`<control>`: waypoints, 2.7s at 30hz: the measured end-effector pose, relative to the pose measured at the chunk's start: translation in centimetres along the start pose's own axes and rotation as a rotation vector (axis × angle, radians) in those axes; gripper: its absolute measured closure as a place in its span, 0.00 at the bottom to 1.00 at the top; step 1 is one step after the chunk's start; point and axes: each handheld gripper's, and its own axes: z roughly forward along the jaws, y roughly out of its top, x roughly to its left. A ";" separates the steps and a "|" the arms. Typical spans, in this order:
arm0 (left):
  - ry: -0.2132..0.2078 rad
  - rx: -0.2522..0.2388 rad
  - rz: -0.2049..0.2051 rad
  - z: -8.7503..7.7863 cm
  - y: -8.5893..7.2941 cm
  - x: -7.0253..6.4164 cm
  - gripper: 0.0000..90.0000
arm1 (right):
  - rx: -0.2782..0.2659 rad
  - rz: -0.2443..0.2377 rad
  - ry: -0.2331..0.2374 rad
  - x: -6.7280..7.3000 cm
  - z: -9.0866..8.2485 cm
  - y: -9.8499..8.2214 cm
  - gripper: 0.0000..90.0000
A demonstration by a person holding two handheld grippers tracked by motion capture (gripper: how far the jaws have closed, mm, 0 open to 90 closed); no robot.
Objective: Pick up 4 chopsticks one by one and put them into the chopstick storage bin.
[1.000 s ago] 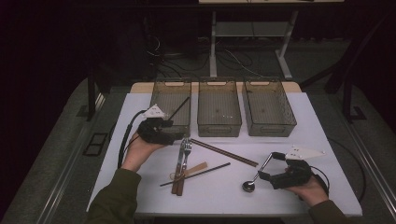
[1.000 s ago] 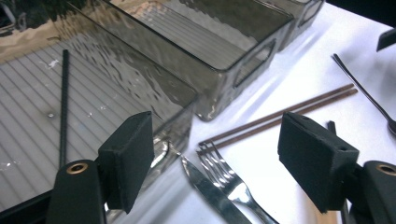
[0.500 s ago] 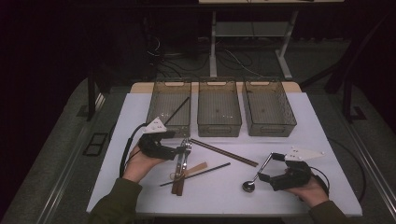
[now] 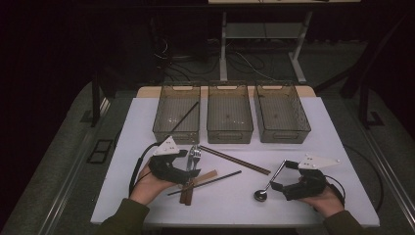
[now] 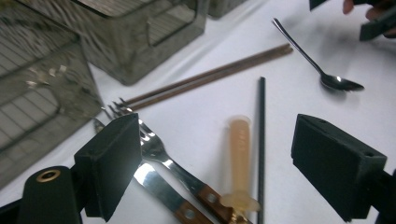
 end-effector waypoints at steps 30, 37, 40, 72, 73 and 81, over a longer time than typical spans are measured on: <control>-0.057 0.053 0.056 1.0 -1.5 -2.8 0.73 | 0.008 0.003 -0.006 0.0 0.1 -0.1 0.04; -0.055 0.108 0.081 1.9 -1.5 -3.0 0.87 | 0.008 0.002 -0.007 0.0 0.1 -0.1 0.04; -0.053 0.135 0.099 2.3 -1.6 -3.0 0.90 | 0.008 0.004 -0.008 0.0 0.1 -0.1 0.04; -0.043 0.240 0.165 3.6 -1.8 -3.3 0.93 | 0.003 0.005 -0.007 0.0 0.1 -0.1 0.04; -0.044 0.242 0.168 3.7 -1.8 -3.3 0.93 | 0.004 0.005 -0.007 0.0 0.1 -0.1 0.04; -0.045 0.268 0.183 3.9 -1.8 -3.6 0.93 | 0.004 0.006 -0.008 0.0 0.1 -0.1 0.04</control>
